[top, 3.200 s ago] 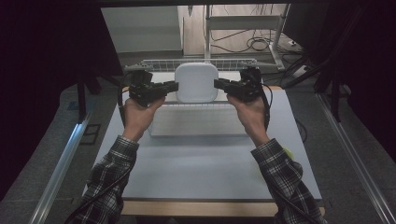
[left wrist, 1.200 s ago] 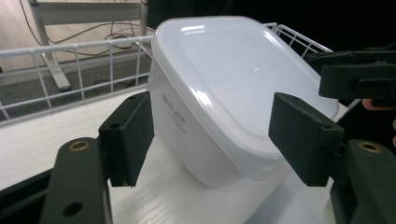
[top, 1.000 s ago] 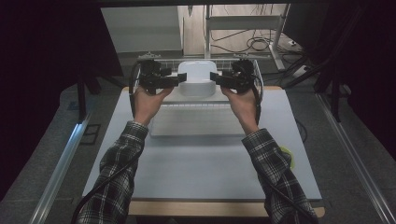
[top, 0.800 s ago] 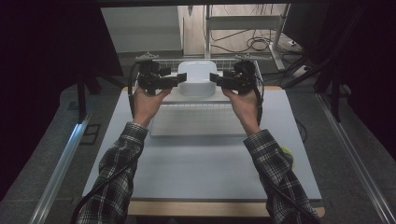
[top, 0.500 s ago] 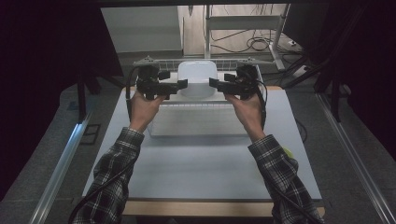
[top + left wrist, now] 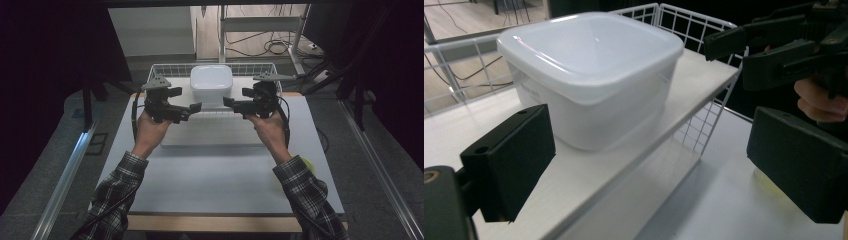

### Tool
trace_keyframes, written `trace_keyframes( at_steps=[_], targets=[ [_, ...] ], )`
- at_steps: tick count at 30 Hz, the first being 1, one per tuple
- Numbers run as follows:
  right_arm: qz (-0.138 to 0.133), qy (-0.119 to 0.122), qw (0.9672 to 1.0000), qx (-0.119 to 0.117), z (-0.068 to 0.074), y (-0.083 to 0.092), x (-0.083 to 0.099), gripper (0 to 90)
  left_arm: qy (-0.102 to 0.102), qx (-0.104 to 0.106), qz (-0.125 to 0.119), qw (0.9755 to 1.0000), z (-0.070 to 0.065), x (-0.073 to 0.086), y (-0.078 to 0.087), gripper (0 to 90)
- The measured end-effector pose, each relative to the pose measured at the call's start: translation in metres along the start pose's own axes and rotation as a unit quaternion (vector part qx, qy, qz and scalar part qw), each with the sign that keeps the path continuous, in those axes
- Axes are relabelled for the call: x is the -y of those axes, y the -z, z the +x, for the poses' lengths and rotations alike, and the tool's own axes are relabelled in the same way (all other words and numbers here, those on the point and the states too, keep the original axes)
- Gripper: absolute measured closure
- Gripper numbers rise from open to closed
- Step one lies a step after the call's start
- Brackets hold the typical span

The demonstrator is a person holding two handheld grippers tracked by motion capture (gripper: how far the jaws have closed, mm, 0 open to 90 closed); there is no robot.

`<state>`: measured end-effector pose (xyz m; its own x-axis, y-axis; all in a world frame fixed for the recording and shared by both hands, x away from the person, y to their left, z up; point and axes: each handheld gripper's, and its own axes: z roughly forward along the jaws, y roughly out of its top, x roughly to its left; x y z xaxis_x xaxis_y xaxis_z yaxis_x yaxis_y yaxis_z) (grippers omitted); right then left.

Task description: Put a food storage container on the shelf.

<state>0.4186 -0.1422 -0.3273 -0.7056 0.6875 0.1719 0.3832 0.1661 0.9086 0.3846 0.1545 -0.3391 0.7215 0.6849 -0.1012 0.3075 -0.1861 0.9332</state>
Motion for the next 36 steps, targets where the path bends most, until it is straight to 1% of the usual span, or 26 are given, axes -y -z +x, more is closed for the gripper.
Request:
trace_keyframes(
  at_steps=[5,6,7,10,13,15,17,18,19,22,23,26,29,30,31,36],
  targets=[
    [0.009,0.016,0.9998,-0.007,0.005,0.006,0.010,11.9,-0.008,0.006,0.001,0.9999,-0.008,0.013,0.007,4.6],
    [0.013,0.021,0.9996,-0.011,0.007,0.009,0.014,10.5,-0.009,0.006,0.000,0.9999,-0.009,0.016,0.008,4.8],
    [0.013,0.021,0.9996,-0.011,0.007,0.009,0.014,10.5,-0.011,0.006,-0.002,0.9999,-0.011,0.019,0.009,4.8],
    [0.019,0.028,0.9993,-0.016,0.011,0.013,0.022,9.3,-0.015,0.004,-0.011,0.9998,-0.016,0.027,0.014,5.5],
    [0.023,0.037,0.9989,-0.021,0.015,0.018,0.031,8.0,-0.019,0.006,-0.011,0.9997,-0.020,0.035,0.018,5.4],
    [0.023,0.038,0.9987,-0.024,0.017,0.021,0.037,7.7,-0.021,0.008,-0.012,0.9997,-0.022,0.040,0.022,5.1],
    [0.024,0.041,0.9985,-0.027,0.019,0.023,0.042,7.3,-0.020,0.010,-0.012,0.9997,-0.024,0.046,0.025,4.2],
    [0.027,0.047,0.9981,-0.027,0.020,0.026,0.048,6.8,-0.020,0.012,-0.010,0.9997,-0.025,0.049,0.026,3.9],
    [0.027,0.047,0.9981,-0.027,0.020,0.026,0.048,6.8,-0.020,0.013,-0.007,0.9997,-0.026,0.052,0.027,3.9],
    [0.037,0.059,0.9972,-0.029,0.024,0.028,0.057,5.0,-0.023,0.008,-0.001,0.9997,-0.030,0.062,0.031,3.1],
    [0.040,0.067,0.9966,-0.029,0.026,0.028,0.061,4.5,-0.023,0.008,-0.001,0.9997,-0.031,0.064,0.032,3.1],
    [0.050,0.081,0.9951,-0.026,0.029,0.030,0.069,3.9,-0.026,0.005,0.002,0.9997,-0.036,0.073,0.035,3.1],
    [0.056,0.085,0.9944,-0.027,0.032,0.032,0.078,3.5,-0.027,0.008,0.003,0.9996,-0.040,0.082,0.037,3.2],
    [0.061,0.082,0.9944,-0.025,0.033,0.034,0.084,3.3,-0.028,0.010,0.003,0.9996,-0.041,0.084,0.038,3.2],
    [0.061,0.082,0.9944,-0.025,0.033,0.034,0.084,3.3,-0.030,0.011,0.006,0.9995,-0.043,0.087,0.038,3.2],
    [0.071,0.077,0.9943,-0.019,0.029,0.038,0.101,2.6,-0.037,0.004,0.018,0.9991,-0.050,0.103,0.041,3.3]
  ],
)
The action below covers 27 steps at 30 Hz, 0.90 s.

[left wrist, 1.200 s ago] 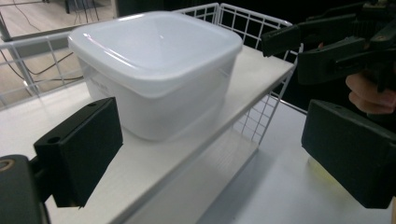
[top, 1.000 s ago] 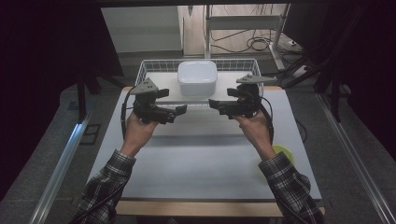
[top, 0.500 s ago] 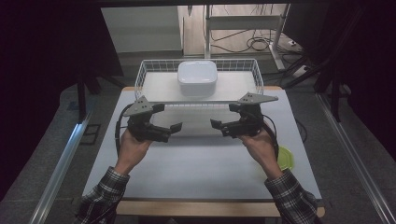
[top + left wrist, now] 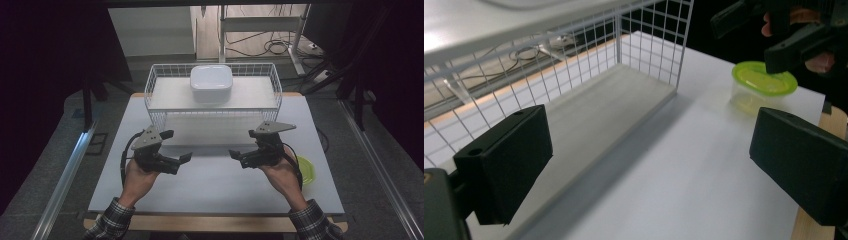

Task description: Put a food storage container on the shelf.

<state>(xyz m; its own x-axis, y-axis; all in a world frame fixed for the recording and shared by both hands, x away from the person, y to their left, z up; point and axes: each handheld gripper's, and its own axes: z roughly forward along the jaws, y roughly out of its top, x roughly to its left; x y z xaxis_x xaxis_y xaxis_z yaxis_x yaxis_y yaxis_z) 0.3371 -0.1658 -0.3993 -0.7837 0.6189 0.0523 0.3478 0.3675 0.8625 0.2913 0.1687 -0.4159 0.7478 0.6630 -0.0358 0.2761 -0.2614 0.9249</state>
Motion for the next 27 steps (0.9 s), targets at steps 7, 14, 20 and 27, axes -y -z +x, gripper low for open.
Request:
trace_keyframes(
  at_steps=[7,14,20,27],
  targets=[
    [0.007,-0.010,0.9999,-0.001,-0.001,0.004,0.021,2.6,-0.003,-0.010,0.021,0.9997,-0.003,0.018,0.003,3.2],
    [0.003,-0.018,0.9998,0.001,0.000,0.010,0.040,2.7,0.005,-0.018,0.034,0.9992,-0.006,0.038,0.005,3.3],
    [0.002,-0.023,0.9997,0.010,0.002,0.015,0.056,3.1,0.010,-0.024,0.039,0.9989,-0.009,0.057,0.009,3.3],
    [0.017,-0.024,0.9995,0.015,0.006,0.013,0.077,3.3,0.020,-0.037,0.044,0.9982,-0.010,0.079,0.015,3.3]
  ],
)
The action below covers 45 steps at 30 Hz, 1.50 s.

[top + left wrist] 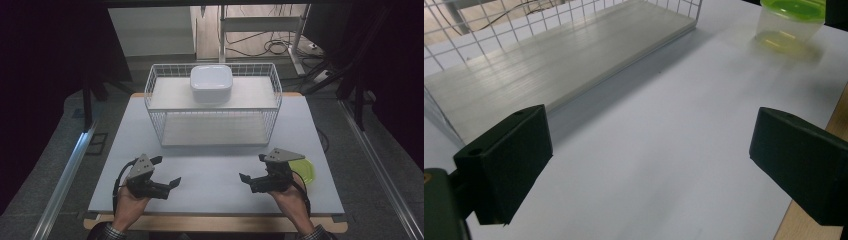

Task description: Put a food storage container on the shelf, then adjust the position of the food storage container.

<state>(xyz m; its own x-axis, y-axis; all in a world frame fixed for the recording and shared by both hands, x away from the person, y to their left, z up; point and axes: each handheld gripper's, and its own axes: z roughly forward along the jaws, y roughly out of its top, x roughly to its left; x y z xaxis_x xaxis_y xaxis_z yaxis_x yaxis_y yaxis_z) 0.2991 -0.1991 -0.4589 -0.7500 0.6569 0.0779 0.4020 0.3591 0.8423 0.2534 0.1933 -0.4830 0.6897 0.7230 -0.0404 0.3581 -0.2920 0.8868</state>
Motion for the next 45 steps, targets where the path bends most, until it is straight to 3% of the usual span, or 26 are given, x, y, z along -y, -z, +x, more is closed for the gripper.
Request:
trace_keyframes(
  at_steps=[7,11,15,23,28,32,33,34,45],
  targets=[
    [0.007,0.002,0.9999,0.008,0.002,-0.001,0.014,3.3,-0.010,-0.003,0.009,0.9999,-0.008,0.012,-0.002,3.2],
    [0.022,0.010,0.9996,0.018,0.002,-0.002,0.023,3.3,-0.024,-0.005,0.025,0.9994,-0.014,0.018,-0.006,2.8],
    [0.038,0.001,0.9991,0.021,0.000,-0.004,0.030,3.2,-0.029,-0.005,0.034,0.9990,-0.016,0.021,-0.009,2.6],
    [0.051,-0.003,0.9977,0.045,-0.004,-0.005,0.030,0.9,-0.024,-0.007,0.029,0.9992,-0.014,0.023,-0.009,2.6],
    [0.051,-0.024,0.9969,0.055,-0.011,0.000,0.028,1.6,-0.023,-0.008,0.029,0.9993,-0.013,0.023,-0.009,2.5],
    [0.048,-0.046,0.9954,0.068,-0.021,0.008,0.027,12.1,-0.022,-0.008,0.029,0.9993,-0.012,0.023,-0.010,2.6],
    [0.045,-0.049,0.9947,0.078,-0.026,0.013,0.026,21.3,-0.021,-0.008,0.030,0.9993,-0.012,0.024,-0.010,2.5],
    [0.045,-0.049,0.9947,0.078,-0.026,0.013,0.026,21.3,-0.021,-0.008,0.030,0.9993,-0.012,0.024,-0.010,2.6],
    [0.018,-0.062,0.9903,0.123,-0.052,0.049,0.022,68.5,-0.017,-0.007,0.032,0.9993,-0.010,0.025,-0.011,2.6]
  ],
)
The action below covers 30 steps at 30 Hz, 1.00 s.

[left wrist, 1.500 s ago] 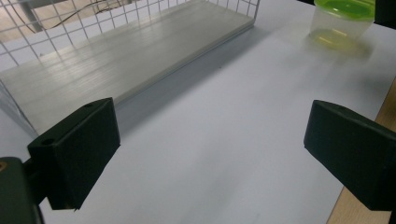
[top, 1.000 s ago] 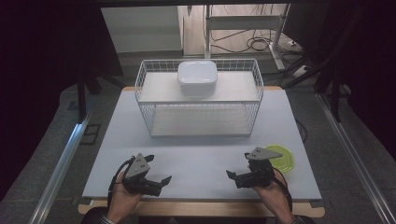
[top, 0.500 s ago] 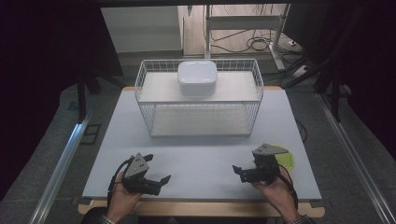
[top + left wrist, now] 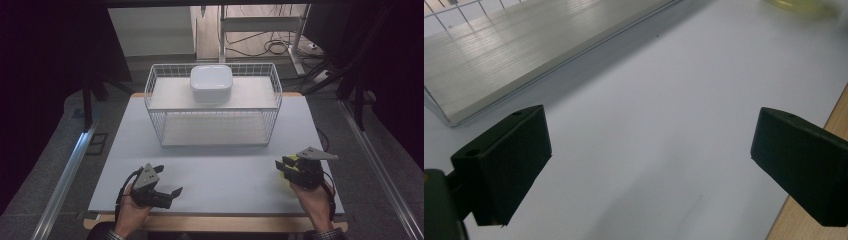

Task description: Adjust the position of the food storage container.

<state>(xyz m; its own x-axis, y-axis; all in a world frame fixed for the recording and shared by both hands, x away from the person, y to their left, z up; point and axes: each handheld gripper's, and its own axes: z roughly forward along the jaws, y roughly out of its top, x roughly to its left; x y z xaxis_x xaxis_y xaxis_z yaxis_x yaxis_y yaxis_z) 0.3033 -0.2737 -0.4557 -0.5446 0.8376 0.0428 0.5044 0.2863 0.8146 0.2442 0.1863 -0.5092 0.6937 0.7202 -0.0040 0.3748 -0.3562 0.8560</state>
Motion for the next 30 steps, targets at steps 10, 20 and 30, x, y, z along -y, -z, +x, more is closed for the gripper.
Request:
trace_keyframes(
  at_steps=[10,20,30],
  targets=[
    [0.009,-0.032,0.9986,0.042,-0.032,0.012,0.004,88.5,0.001,-0.001,0.002,1.0000,0.001,0.001,-0.001,2.6],
    [0.012,-0.064,0.9927,0.102,-0.062,0.024,0.014,89.7,0.004,0.000,0.003,1.0000,0.002,0.001,-0.001,2.7],
    [0.042,-0.077,0.9864,0.139,-0.077,0.028,0.029,89.6,0.005,0.001,0.007,1.0000,0.001,0.002,-0.002,2.6]
  ],
)
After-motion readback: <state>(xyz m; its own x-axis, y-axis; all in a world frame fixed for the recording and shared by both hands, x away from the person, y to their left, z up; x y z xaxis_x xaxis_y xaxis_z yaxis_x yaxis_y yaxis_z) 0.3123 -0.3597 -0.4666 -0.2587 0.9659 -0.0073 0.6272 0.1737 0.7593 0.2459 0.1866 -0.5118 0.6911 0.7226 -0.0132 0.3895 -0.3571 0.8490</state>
